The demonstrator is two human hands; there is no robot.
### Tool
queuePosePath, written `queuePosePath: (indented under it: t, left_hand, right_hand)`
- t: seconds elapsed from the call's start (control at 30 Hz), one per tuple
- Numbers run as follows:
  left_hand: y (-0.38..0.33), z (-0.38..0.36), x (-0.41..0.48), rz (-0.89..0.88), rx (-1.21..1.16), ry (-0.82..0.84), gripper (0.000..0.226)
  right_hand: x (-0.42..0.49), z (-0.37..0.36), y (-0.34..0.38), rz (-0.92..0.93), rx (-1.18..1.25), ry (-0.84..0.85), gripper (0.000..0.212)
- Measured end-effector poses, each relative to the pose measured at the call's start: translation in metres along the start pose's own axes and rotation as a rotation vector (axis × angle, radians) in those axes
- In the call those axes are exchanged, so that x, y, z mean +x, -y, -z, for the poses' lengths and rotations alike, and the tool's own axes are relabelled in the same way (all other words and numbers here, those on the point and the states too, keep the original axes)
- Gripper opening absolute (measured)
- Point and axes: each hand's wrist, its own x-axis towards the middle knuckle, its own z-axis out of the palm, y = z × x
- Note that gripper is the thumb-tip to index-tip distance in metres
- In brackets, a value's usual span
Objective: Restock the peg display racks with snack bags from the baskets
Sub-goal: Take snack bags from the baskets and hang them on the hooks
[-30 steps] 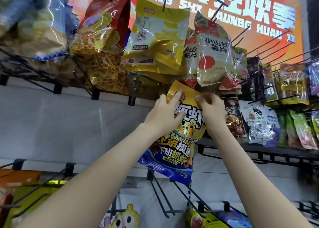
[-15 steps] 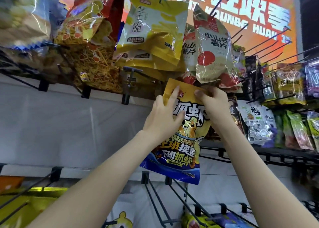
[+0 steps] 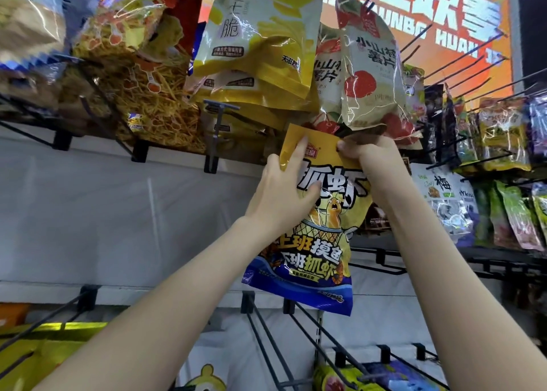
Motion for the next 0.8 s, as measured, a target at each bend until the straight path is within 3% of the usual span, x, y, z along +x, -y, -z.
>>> queuePosePath:
  t: [0.27, 0.37, 0.5, 0.6, 0.8]
  left_hand:
    - [0.015, -0.007, -0.002, 0.056, 0.038, 0.045, 0.074]
    - [0.024, -0.012, -0.002, 0.115, 0.086, 0.074, 0.072]
    - [0.035, -0.021, -0.002, 0.175, 0.089, 0.08, 0.071]
    - [0.041, -0.03, -0.001, 0.194, 0.12, 0.07, 0.072]
    - [0.055, -0.041, -0.006, 0.162, 0.184, 0.041, 0.073]
  right_hand:
    - [0.011, -0.01, -0.031, 0.077, -0.107, -0.005, 0.02]
    - [0.016, -0.024, -0.054, 0.178, -0.38, -0.086, 0.008]
    - [0.01, -0.041, -0.072, 0.284, -0.777, -0.326, 0.028]
    - [-0.001, -0.048, -0.088, 0.358, -0.88, -0.248, 0.036]
    - [-0.013, -0.055, -0.125, 0.377, -0.796, -0.043, 0.063]
